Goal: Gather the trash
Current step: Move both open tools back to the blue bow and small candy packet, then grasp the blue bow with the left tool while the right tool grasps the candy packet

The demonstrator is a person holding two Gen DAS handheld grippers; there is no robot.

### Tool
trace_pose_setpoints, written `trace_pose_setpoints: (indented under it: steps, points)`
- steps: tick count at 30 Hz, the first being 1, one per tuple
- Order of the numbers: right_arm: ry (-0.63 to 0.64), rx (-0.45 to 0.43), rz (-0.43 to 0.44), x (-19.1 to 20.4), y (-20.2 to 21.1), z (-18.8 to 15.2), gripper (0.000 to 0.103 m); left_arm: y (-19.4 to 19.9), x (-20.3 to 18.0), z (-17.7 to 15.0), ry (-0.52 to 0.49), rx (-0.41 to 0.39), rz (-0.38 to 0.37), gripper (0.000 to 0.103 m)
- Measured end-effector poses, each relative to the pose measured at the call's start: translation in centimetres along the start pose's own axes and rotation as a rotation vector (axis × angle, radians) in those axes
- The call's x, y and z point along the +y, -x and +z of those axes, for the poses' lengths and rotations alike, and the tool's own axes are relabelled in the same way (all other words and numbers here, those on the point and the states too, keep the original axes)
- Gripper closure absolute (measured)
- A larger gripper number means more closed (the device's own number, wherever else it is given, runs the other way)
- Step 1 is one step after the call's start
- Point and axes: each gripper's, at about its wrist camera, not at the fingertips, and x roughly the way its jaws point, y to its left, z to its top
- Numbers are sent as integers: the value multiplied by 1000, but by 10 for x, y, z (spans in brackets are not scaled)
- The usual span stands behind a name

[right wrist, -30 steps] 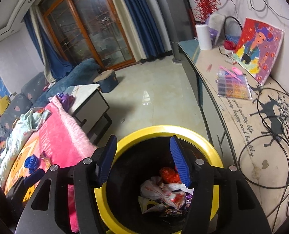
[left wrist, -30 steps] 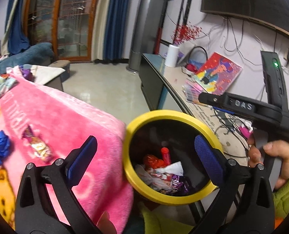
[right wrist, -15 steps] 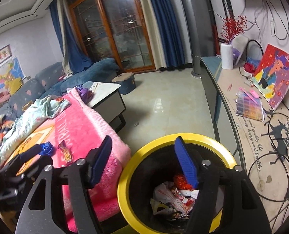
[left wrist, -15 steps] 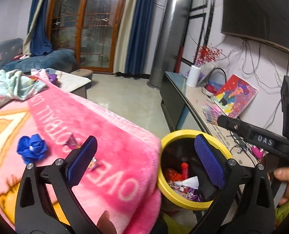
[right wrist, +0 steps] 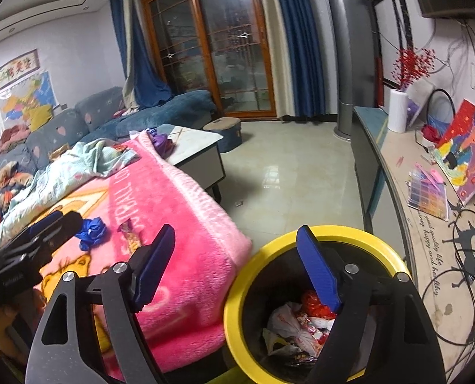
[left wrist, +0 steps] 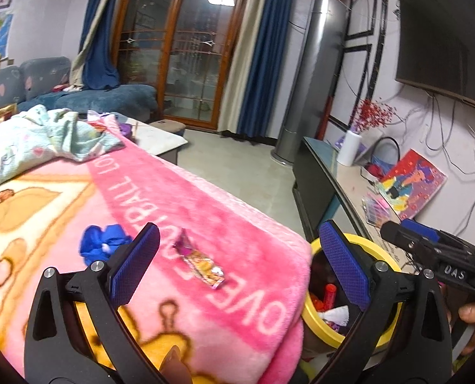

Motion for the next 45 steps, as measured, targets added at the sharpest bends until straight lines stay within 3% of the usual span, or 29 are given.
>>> trace_pose_setpoints:
  steps: [21, 33, 38, 45]
  points:
    - [137, 76, 111, 85, -47, -1, 27, 9, 87, 8, 155, -25, 140, 11]
    - [185, 158, 139, 123, -99, -13, 27, -8, 143, -9, 263, 31, 211, 11]
    - [196, 198, 133, 133, -123, -20, 29, -23, 162, -17, 324, 74, 199, 11]
    - [210, 246, 126, 143, -153, -28, 33, -44, 174, -26, 398, 152, 140, 34]
